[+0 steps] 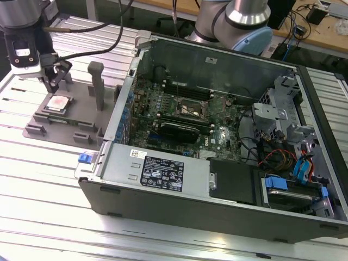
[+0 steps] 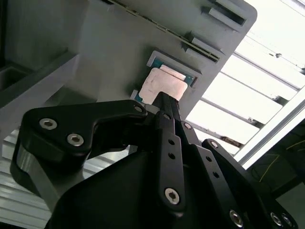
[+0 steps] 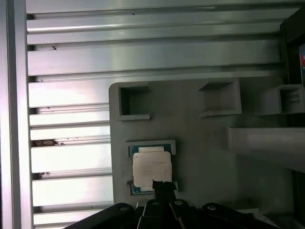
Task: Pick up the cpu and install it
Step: 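Pick up the cpu and move it towards the insertion slot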
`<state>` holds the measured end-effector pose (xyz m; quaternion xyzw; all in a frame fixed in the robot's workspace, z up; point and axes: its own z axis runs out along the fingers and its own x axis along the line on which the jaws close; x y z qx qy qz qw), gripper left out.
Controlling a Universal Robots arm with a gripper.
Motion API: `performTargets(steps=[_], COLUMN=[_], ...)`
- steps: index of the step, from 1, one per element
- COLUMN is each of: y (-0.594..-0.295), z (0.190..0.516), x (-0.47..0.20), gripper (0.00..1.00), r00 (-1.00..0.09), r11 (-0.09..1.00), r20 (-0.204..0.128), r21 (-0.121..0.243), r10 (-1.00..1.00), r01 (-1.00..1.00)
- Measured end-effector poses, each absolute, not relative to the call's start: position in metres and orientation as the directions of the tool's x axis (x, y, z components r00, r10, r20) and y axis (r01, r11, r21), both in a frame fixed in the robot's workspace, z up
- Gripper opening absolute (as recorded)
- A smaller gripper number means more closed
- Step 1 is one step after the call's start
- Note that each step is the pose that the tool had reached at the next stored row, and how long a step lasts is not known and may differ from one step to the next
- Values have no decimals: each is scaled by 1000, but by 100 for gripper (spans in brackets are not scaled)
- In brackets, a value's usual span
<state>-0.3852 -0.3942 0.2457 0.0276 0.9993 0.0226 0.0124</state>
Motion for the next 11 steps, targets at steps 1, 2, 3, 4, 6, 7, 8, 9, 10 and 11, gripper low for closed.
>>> performTargets(steps=[1, 2, 3, 4, 6, 7, 8, 9, 10, 11], y=[-394, -394, -394, -394, -394, -394, -394, -394, -394, -394], z=[242, 239, 236, 234, 230, 229, 227, 226, 224, 223], x=[-386, -386, -387, -387, -387, -387, -387, -387, -387, -387], gripper=[11, 11, 11, 11, 11, 11, 11, 11, 11, 11], r00=[-999, -999, -999, -999, -999, -999, -999, -999, -999, -999], r11=[998, 998, 998, 998, 998, 998, 998, 998, 998, 998], r20=[-24, -24, -24, -24, -24, -24, -24, -24, -24, -24], r21=[46, 46, 46, 46, 46, 46, 46, 46, 46, 46], r10=[49, 47, 47, 47, 47, 47, 47, 47, 47, 47], r01=[48, 46, 45, 45, 45, 45, 45, 45, 45, 45])
